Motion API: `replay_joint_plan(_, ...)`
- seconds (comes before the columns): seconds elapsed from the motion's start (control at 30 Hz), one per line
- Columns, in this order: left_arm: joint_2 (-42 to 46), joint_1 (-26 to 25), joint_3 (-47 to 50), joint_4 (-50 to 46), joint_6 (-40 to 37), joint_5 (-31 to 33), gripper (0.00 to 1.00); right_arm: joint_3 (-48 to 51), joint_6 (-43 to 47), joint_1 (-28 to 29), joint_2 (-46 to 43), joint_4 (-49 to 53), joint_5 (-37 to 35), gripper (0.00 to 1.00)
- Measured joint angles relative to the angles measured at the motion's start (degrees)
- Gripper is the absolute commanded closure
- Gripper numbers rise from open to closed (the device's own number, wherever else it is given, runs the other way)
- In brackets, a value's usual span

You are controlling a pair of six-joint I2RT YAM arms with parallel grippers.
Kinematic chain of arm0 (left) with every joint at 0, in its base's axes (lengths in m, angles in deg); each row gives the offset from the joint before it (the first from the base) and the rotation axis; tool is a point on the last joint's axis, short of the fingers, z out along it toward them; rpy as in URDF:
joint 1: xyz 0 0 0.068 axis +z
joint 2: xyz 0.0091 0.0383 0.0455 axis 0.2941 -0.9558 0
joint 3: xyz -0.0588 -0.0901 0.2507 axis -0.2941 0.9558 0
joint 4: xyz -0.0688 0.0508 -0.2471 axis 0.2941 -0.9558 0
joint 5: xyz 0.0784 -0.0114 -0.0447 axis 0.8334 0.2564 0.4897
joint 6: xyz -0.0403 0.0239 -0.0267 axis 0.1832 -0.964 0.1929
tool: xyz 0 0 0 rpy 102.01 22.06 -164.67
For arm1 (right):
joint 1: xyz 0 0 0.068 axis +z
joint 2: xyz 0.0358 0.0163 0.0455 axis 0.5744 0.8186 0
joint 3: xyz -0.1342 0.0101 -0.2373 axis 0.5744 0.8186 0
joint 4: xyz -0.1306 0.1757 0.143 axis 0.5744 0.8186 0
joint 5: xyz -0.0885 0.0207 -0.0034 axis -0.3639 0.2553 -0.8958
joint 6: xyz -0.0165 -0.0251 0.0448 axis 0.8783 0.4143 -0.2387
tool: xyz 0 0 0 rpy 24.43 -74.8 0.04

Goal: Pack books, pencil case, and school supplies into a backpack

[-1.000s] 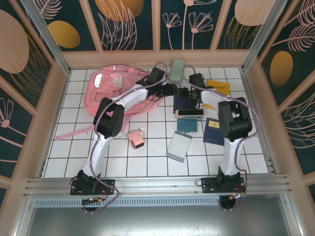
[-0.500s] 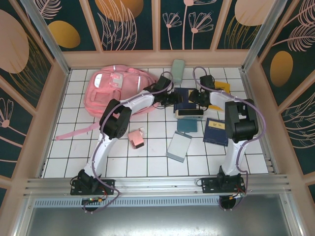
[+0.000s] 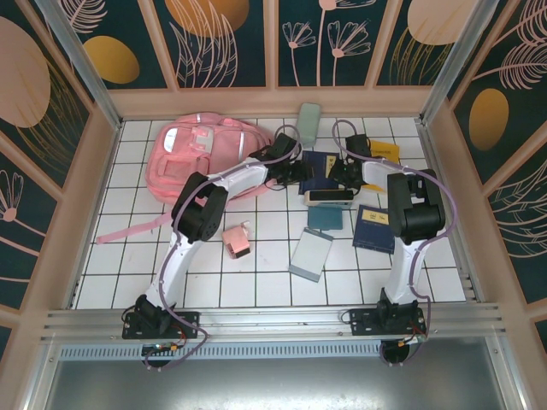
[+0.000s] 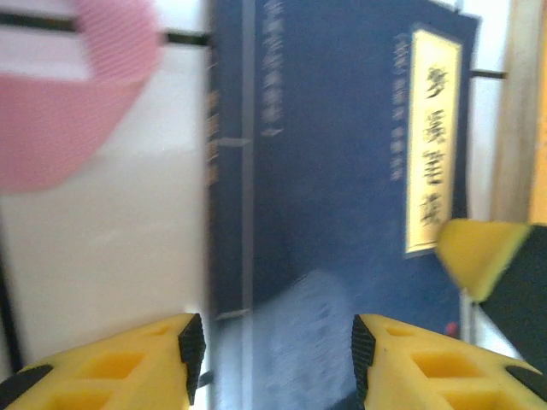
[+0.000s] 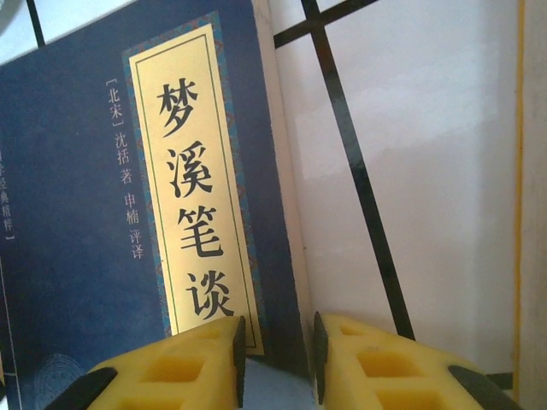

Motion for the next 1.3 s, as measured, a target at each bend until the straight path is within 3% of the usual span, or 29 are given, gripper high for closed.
replay_joint_plan(0.33, 0.8, 0.0, 1.4, -0.4, 0.5, 0.7, 0.49, 0.0, 0.0, 0.0, 0.1, -0.7, 0.1, 0.74)
replay_joint_plan(0.63, 0.1, 1.4, 1.0, 1.0, 3.4, -6.2, 0.52, 0.2, -0.7, 0.5, 0.6, -2.7, 3.2, 0.74)
replay_joint_plan(1.03, 2.1, 3.3, 13.2, 23.4, 15.5, -18.3, 0.56, 0.9, -1.9, -1.3, 0.9, -5.8, 3.0, 0.74)
replay_joint_plan(1.3, 2.1, 3.4, 16.2, 32.7, 21.3, -21.8, 0.55, 1.9, -1.9, -2.1, 0.6, -7.8, 2.8, 0.74)
